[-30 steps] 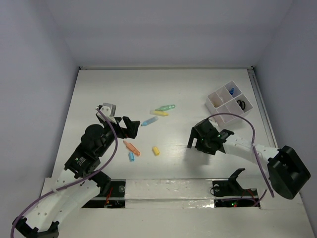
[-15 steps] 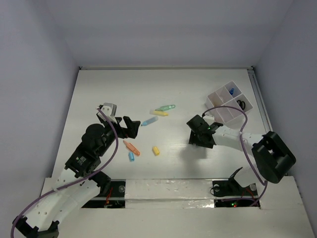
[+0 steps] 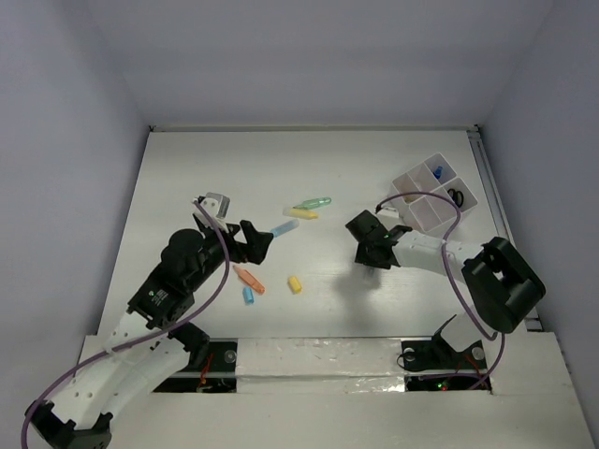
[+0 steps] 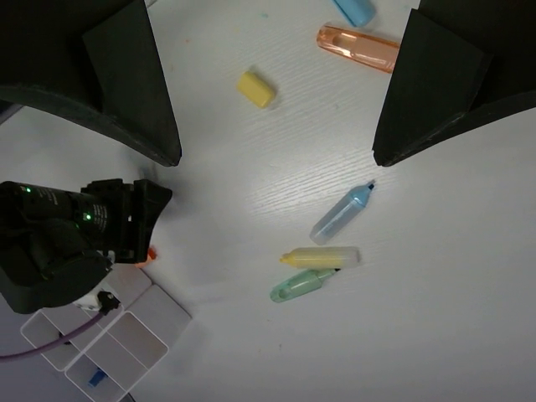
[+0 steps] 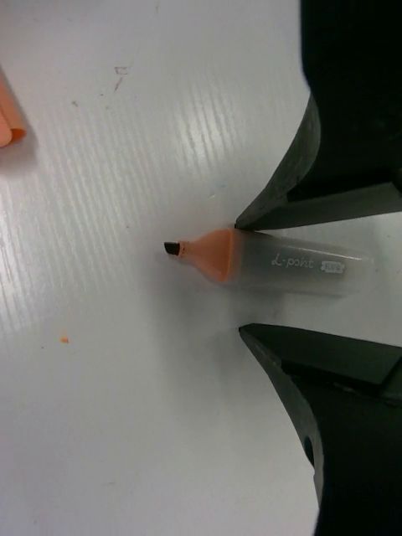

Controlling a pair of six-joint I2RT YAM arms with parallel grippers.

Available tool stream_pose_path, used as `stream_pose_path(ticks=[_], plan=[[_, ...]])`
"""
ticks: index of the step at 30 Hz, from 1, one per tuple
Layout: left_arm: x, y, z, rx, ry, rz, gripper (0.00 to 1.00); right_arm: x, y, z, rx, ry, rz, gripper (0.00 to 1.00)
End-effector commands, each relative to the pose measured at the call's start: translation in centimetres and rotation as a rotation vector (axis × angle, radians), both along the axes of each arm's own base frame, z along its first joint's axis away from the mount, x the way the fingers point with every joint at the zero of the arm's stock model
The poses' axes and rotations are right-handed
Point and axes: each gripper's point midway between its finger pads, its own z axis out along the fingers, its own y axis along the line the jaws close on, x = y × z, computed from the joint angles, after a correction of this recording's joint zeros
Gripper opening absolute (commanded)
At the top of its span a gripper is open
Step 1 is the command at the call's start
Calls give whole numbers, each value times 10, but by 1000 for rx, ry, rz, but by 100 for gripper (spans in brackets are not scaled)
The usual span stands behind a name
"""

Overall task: Sort the stationery into containers
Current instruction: Pick up the pen from the center of the board.

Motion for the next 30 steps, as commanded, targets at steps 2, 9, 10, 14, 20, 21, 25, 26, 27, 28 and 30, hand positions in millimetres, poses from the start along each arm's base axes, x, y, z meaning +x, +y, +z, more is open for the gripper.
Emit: stream_pose_path(ticks=[2,9,10,14,20,21,25,26,27,28,30], plan=[[-10,-24,19,-128,10,-110,99,-11,-15,-20,-93,54,13,44],[-31,-62,-4,-312,156,-286,86,5,-4,6,-51,-39,75,17],[-33,-67,-8,-324,174,-305,82,9,-2,14,-43,-62,93,16],[-42,-91,-18,-376,217,-373,72,17,21,63,79,-203,167,15],[-40,-128,-24,-379,241,-415,68,17,52,122,241,-339,261,12],[-39,-133,-24,-386,239,-415,67,15,59,129,269,-358,278,12],[-29,-155,-30,-386,247,-411,62,11,68,156,348,-414,300,12],[-26,-161,-22,-397,226,-419,62,10,69,159,362,-420,305,12],[-27,-169,-31,-375,242,-427,61,8,73,163,380,-429,316,12],[-26,-174,-31,-373,242,-432,60,6,73,167,392,-437,317,12],[-23,-187,-33,-364,239,-439,59,4,76,171,422,-446,329,12]])
